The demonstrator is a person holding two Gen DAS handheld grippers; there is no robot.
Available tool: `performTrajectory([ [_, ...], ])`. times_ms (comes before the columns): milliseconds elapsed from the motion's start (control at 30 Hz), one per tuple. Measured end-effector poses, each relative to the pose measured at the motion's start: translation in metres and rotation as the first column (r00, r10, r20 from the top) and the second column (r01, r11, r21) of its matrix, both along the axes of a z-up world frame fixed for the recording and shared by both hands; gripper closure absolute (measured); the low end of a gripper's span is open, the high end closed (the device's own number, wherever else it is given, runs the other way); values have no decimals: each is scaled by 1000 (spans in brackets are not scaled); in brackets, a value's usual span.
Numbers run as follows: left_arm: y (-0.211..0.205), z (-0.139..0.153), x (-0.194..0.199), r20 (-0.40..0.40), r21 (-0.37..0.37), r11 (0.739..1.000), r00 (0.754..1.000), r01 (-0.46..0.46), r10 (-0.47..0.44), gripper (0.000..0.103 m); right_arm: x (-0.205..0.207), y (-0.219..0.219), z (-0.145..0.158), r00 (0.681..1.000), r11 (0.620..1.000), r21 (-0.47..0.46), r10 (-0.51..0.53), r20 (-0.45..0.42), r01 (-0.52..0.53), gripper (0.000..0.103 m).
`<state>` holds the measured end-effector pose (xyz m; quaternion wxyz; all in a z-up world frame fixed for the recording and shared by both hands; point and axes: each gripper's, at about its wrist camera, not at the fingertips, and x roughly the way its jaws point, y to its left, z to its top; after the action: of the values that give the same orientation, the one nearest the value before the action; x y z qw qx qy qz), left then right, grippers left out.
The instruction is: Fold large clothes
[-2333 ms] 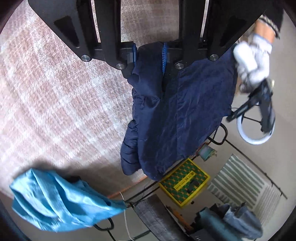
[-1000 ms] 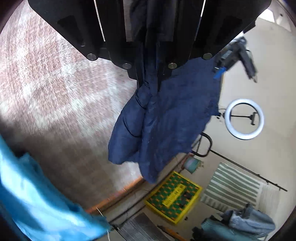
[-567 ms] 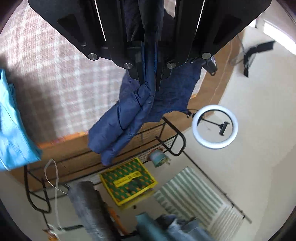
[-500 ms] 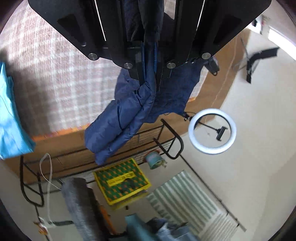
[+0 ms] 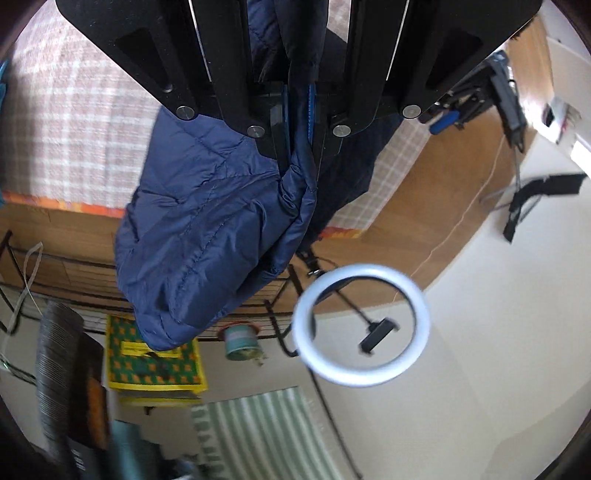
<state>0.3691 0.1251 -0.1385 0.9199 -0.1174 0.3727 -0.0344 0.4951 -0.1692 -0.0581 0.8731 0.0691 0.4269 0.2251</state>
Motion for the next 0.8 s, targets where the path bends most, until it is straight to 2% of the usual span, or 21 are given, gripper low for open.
performTrajectory([
  [167,40,-5,-11,-8,-33,998,999,-51,51,57,5,76,-24,997,993,-95,76,5,-75,97],
  [433,63,-9,-21,6,-39,996,997,-74,74,57,24,167,-89,991,969,-213,116,-64,-127,97],
  [567,73,-11,-26,-1,-34,996,997,-77,77,57,31,199,-118,988,956,-258,117,-98,-139,97],
  [800,88,-15,-29,-2,-37,993,994,-113,113,57,26,237,-143,983,918,-353,153,-99,-178,97],
])
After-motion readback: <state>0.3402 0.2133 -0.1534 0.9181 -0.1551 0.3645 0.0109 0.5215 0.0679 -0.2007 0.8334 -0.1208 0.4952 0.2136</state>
